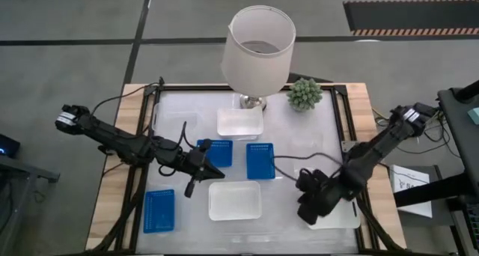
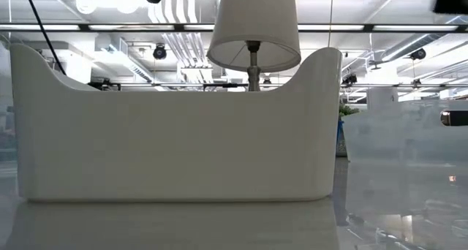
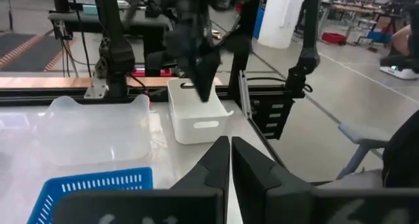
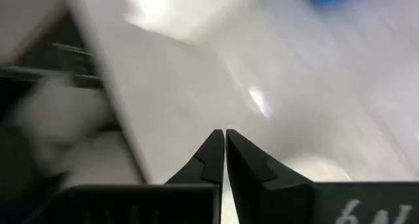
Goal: Stack baskets by color
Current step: Stack the bottom right white bin into the top middle white bin
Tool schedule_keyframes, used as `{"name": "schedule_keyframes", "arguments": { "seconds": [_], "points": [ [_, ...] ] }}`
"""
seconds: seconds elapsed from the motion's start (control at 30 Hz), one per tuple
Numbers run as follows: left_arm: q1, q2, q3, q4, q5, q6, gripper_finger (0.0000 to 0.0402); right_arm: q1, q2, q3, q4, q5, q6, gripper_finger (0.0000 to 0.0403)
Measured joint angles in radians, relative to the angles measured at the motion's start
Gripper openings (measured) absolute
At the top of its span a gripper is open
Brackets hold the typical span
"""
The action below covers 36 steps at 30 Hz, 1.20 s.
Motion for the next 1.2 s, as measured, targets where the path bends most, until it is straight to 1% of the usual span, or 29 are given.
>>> {"name": "schedule_keyframes", "arguments": {
  "seconds": [0.1,0.17,0.27,0.4,0.47,0.53,0.77,0.9,1.03,1.1,1.2],
  "points": [
    [0.0,0.0,0.0,0.001,0.001,0.024,0.0,0.032,0.067,0.065,-0.155,-0.001,0.135,0.0009],
    [0.0,0.0,0.0,0.003,0.002,0.039,0.0,0.048,0.102,0.103,-0.227,-0.007,0.201,0.0009],
    [0.0,-0.001,0.0,0.003,0.002,0.043,0.0,0.062,0.14,0.141,-0.283,-0.009,0.26,0.0009],
    [0.0,-0.001,0.0,0.004,0.002,0.043,0.0,0.061,0.168,0.183,-0.296,-0.008,0.312,0.0018],
    [0.0,-0.001,0.0,0.004,0.003,0.043,0.0,0.061,0.185,0.201,-0.296,-0.02,0.333,0.0034],
    [0.0,-0.001,0.0,0.004,0.003,0.042,0.0,0.061,0.199,0.218,-0.298,-0.057,0.361,0.0057],
    [0.0,-0.001,0.0,0.005,0.003,0.043,0.0,0.061,0.265,0.266,-0.304,-0.177,0.47,0.0161],
    [0.0,-0.001,0.0,0.005,0.003,0.048,0.0,0.061,0.302,0.286,-0.305,-0.2,0.489,0.0208],
    [0.0,-0.001,0.0,0.005,0.003,0.048,0.0,0.051,0.348,0.291,-0.303,-0.185,0.503,0.023],
    [0.0,-0.001,0.0,0.005,0.003,0.048,0.0,0.039,0.376,0.288,-0.307,-0.185,0.515,0.0231],
    [0.0,-0.001,0.0,0.006,0.003,0.065,0.0,0.021,0.423,0.282,-0.308,-0.185,0.515,0.022]
  ]
}}
